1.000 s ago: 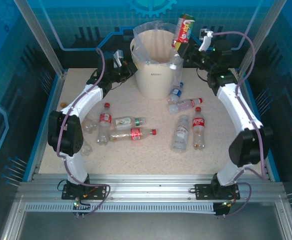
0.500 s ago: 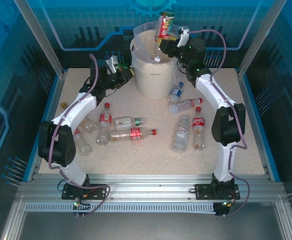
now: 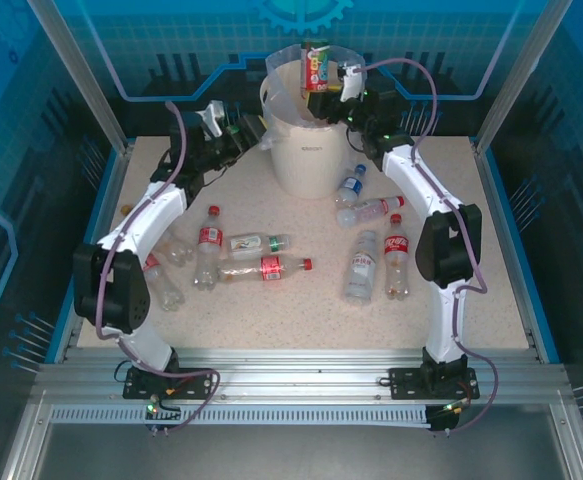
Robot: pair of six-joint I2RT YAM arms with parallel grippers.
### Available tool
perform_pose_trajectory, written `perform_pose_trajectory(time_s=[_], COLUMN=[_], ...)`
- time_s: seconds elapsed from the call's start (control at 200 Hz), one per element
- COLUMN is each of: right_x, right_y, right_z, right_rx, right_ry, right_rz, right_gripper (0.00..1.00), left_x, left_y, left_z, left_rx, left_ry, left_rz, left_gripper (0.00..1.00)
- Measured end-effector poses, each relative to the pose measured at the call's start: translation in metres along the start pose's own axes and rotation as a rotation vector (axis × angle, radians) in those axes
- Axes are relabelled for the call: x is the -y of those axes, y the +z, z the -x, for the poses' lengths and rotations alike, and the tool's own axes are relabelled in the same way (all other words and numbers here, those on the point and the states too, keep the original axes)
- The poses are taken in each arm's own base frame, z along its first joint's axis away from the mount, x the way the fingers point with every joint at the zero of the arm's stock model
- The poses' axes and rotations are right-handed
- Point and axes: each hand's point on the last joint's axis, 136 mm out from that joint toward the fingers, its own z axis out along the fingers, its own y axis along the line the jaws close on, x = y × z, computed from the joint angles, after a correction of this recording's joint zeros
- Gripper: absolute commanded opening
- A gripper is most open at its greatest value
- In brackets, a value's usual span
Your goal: Put the plastic bottles in the bin
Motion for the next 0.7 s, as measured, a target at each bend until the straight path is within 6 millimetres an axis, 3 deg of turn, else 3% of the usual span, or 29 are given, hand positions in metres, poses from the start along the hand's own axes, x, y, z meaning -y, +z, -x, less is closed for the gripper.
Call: perform_pose_trajectory(time_s=[0.255,0.475,0.7], right_x=[-0.004,-0.006,-0.014], right_y=[-0.001,-0.004,-0.01], right_z=[-0.006,-0.005,0.005], right_rx=[-0.056,-0.092,-0.111], right_ry=[-0.037,-0.044,-0.069], right_rz=[-0.011,-0.018,-0.024], right_gripper=[0.69,0.79,0.84], left_x=[-0.015,-0.003,-0.016], left_y=[0.019,0.03,0.04], left_z=[-0.003,0.01,0.006], left_rx=[-0.014,0.0,-0.013], left_ry=[-0.051,-0.036,-0.059], left_rz=[0.002,-0.037,-0.021], left_gripper=[0.82,0.51,0.2])
